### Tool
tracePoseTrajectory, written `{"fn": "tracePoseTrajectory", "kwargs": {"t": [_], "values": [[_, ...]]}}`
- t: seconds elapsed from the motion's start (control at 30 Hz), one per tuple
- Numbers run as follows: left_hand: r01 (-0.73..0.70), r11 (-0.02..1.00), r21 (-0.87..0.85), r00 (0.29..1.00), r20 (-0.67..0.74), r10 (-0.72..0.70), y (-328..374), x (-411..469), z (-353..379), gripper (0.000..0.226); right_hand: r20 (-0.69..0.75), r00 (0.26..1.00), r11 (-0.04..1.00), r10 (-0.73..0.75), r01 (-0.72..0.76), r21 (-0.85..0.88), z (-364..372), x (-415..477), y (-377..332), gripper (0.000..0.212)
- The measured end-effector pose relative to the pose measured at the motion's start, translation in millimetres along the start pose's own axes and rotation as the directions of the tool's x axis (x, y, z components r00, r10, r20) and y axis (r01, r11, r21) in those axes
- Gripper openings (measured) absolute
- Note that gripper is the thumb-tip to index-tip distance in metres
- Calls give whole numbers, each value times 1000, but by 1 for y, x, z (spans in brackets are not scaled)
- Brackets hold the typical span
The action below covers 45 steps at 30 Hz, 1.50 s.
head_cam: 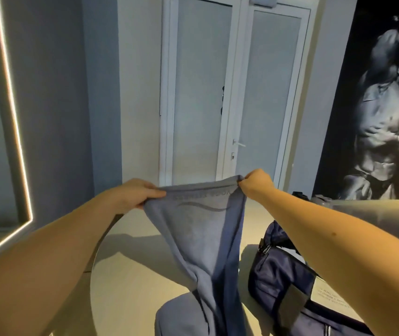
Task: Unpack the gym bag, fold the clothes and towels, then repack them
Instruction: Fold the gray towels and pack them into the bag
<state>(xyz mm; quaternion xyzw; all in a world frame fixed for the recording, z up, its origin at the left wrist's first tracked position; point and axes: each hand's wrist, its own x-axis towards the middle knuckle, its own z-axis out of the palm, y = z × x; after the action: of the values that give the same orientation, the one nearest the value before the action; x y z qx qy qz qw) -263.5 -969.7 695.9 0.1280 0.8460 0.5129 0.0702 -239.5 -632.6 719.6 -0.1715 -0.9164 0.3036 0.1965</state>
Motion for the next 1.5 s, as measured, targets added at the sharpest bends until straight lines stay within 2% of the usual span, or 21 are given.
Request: {"fn": "tracePoseTrajectory", "kwargs": {"t": [0.07,0.13,0.17,0.23,0.27,0.33,0.4,0.5,0.53,0.63,0.67,0.7,0.77,0.83,0.9,1.0,1.13,1.27,1.37,1.47,1.5], "values": [[35,967,-252,999,43,-25,8,12,-14,22,3,996,992,90,-90,88,13,11,-2,31],[48,931,-361,998,62,-28,13,33,-22,23,32,983,949,182,-184,256,32,23,-5,20],[44,931,-363,999,24,-38,12,46,-22,19,47,977,918,209,-213,334,44,31,-6,15],[23,977,-210,985,-160,-57,2,74,-16,8,79,971,869,227,-238,433,70,49,-2,2],[25,997,-79,967,-251,-44,-7,89,-11,5,95,970,853,225,-243,462,84,59,3,7],[20,993,118,938,-345,22,-27,119,4,8,104,970,843,218,-241,480,117,82,17,16],[28,991,134,926,-377,25,-55,149,23,10,96,974,875,203,-225,429,150,106,32,24],[80,997,16,909,-410,-66,-98,193,55,14,187,957,887,220,-276,370,202,135,59,21],[70,997,-46,907,-412,-82,-111,205,66,21,220,951,892,215,-283,353,216,142,67,28],[89,989,-117,950,-288,-119,-144,215,95,62,305,933,925,189,-274,263,238,132,72,71],[102,988,-114,967,-221,-126,-151,208,103,70,338,920,947,200,-270,174,240,124,70,76],[100,989,-110,981,-155,-116,-161,202,111,74,375,903,965,208,-252,73,241,115,68,72],[79,997,-10,990,-119,-79,-179,185,122,69,463,863,977,204,-207,-45,241,95,64,50],[22,989,143,995,-95,-8,-186,158,130,61,535,826,984,175,-168,-63,229,64,54,32],[-87,961,261,993,-52,104,-180,125,137,40,579,807,993,114,-100,-56,215,29,46,23],[-217,929,301,973,-15,232,-167,58,143,18,603,798,991,-24,100,-94,190,-29,43,23],[-328,890,317,943,52,329,-150,-44,147,17,605,770,910,-201,375,-175,153,-115,60,27],[-415,849,327,908,206,365,-156,-129,147,26,556,751,854,-355,502,-132,110,-195,95,21],[-479,806,347,876,251,412,-171,-157,149,28,559,717,802,-418,580,-144,86,-237,132,21],[-510,774,375,855,320,408,-182,-164,147,19,598,663,795,-451,602,-67,68,-259,162,14],[-517,767,380,847,352,397,-187,-163,146,14,618,641,794,-455,606,-43,63,-264,170,19]]}}
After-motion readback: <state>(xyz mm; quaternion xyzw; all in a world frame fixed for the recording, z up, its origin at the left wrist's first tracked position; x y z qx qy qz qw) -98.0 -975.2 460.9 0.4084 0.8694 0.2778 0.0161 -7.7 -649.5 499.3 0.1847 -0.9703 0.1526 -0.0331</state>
